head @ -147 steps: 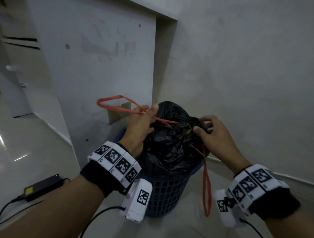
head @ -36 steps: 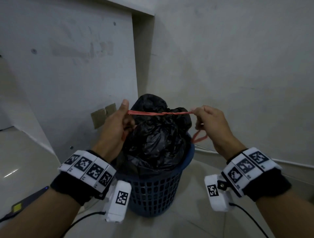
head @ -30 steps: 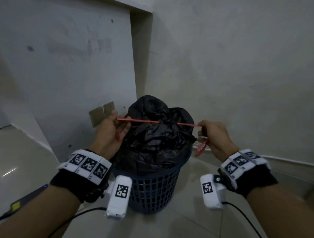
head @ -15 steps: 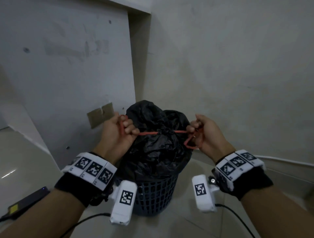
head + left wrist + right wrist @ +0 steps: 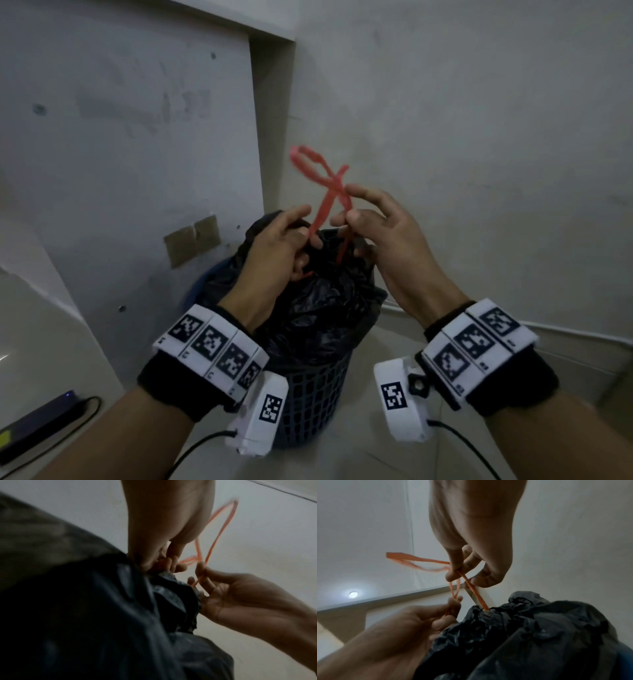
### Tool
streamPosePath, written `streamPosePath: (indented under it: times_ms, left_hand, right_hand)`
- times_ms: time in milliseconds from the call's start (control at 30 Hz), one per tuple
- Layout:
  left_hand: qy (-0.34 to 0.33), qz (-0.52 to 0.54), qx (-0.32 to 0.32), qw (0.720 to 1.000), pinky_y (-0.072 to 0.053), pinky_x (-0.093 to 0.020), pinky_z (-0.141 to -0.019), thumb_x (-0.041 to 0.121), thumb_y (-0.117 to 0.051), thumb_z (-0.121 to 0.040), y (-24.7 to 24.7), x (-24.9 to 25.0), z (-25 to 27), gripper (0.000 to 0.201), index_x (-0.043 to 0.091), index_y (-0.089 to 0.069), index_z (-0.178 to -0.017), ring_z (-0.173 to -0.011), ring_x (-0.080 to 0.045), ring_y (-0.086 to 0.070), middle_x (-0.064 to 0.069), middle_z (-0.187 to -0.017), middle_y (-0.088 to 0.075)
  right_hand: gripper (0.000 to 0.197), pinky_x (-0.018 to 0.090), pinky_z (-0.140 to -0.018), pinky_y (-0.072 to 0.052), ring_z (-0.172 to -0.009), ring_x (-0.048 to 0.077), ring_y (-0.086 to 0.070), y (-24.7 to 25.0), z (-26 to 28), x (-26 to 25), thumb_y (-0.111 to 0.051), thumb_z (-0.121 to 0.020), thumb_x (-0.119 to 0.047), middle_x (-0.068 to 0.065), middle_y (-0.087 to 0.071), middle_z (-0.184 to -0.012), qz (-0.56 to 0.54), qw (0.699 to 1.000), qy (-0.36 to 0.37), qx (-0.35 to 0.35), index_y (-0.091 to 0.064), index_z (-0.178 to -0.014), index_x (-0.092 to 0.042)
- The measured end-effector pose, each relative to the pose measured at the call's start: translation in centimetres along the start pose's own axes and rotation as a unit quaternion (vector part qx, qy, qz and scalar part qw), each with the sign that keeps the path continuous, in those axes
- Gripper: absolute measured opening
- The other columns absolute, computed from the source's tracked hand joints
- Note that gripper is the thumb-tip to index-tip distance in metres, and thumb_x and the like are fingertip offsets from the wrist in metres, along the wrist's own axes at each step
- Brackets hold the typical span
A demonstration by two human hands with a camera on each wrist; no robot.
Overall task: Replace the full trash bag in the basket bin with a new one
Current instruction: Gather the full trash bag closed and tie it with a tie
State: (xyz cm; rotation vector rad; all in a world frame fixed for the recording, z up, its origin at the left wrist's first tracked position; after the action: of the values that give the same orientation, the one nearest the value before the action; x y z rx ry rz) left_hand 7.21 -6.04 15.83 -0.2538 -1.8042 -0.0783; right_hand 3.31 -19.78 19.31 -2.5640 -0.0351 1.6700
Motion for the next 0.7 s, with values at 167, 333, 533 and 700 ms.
streamPosePath:
  times_ms: [167, 333, 533, 700]
  left_hand:
    - [-0.014, -0.111, -0.012, 0.994, -0.034, -0.012, -0.044, 0.013, -0.046, -0.098, -2.0, 0.2, 0.6, 0.020, 0.014, -0.066, -0.097, -0.045, 0.000, -0.046, 0.006, -0.069, -0.065]
    - [-0.059, -0.169, -0.006, 0.984, -0.054, -0.033, -0.082, 0.017, -0.053, -0.094, -2.5, 1.0, 0.9, 0.020, 0.015, -0.073, -0.092, -0.082, -0.011, -0.069, 0.003, -0.083, -0.074]
    - [-0.122, -0.277, -0.080, 0.950, -0.048, -0.020, -0.064, 0.014, -0.055, -0.089, -4.5, 1.7, 2.1, 0.017, 0.023, -0.069, -0.088, -0.074, -0.004, -0.065, 0.007, -0.079, -0.070]
    - [-0.130, -0.286, -0.002, 0.949, -0.044, -0.018, -0.060, 0.027, -0.046, -0.097, -1.8, 1.8, 1.5, 0.026, 0.020, -0.070, -0.093, -0.069, -0.004, -0.062, 0.007, -0.077, -0.069]
  right_hand:
    - [0.020, 0.025, -0.055, -0.057, -0.064, 0.018, -0.067, -0.3, 0.2, -2.4, -0.058, -0.091, -0.002, 0.003, -0.075, -0.078, 0.061, 0.994, 0.075, 0.058, -0.068, -0.102, -0.015]
    - [0.018, 0.035, -0.072, -0.059, -0.072, 0.010, -0.072, -0.3, 0.2, -2.6, -0.060, -0.087, -0.008, -0.001, -0.075, -0.076, 0.153, 0.977, 0.118, 0.088, -0.068, -0.100, -0.017]
    - [0.024, 0.034, -0.086, -0.054, -0.093, 0.008, -0.066, -1.7, 0.2, -1.6, -0.053, -0.088, -0.024, -0.006, -0.073, -0.096, 0.358, 0.922, 0.144, 0.037, -0.071, -0.103, -0.029]
    - [0.030, 0.037, -0.092, -0.050, -0.104, 0.012, -0.064, -2.2, 0.6, 0.5, -0.042, -0.097, -0.041, -0.009, -0.070, -0.110, 0.395, 0.913, 0.106, -0.013, -0.062, -0.117, -0.031]
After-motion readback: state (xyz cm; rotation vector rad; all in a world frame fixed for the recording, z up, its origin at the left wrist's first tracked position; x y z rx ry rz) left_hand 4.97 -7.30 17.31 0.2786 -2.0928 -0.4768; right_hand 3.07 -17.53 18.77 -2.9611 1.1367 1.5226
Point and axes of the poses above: each hand's wrist, its own z-axis away from the middle knuckle, its own y-axis out of the back of the hand, x = y × z, the point moved 10 cm from there along -z, towards the middle knuckle
